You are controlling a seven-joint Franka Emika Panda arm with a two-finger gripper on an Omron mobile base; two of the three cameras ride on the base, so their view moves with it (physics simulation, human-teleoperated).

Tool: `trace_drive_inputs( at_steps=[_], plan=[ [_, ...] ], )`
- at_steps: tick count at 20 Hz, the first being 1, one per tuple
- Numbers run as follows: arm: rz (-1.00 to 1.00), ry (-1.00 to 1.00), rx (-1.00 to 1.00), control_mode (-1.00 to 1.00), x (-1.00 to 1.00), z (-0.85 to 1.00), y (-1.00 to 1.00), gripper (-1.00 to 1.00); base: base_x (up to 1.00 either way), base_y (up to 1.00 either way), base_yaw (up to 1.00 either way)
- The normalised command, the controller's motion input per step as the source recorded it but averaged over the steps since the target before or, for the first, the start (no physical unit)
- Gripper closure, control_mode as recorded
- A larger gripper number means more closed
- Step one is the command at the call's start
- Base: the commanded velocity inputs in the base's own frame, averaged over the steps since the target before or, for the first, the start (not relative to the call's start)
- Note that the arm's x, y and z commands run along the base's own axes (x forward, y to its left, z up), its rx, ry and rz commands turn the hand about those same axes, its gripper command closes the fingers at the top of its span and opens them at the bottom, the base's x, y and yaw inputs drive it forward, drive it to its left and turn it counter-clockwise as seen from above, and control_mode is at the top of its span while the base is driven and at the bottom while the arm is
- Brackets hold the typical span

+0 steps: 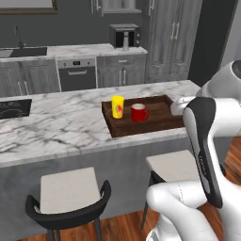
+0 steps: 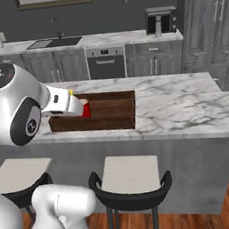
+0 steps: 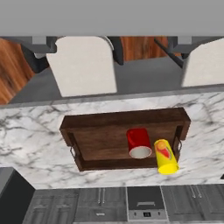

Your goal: There is a tray on the dining counter. Grab the cup, mug, and pitcher and place them on the tray. The pitcher may be placed next to the tray if it cannot fit the tray.

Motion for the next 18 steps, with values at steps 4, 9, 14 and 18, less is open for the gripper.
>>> trace_drive_inputs(
  at_steps=[4,9,14,18],
  plan=[
    [0.0,0.06,0.0,-1.0,-0.37,0.0,0.0,-1.0,0.0,0.0,0.0],
    [0.0,0.14,0.0,-1.0,-0.26,0.0,0.0,-1.0,0.0,0.0,0.0],
    [0.0,0.11,0.0,-1.0,-0.05,0.0,0.03,-1.0,0.0,0.0,0.0],
    [0.0,0.0,0.0,-1.0,0.0,0.0,0.0,-1.0,0.0,0.0,0.0]
  ],
)
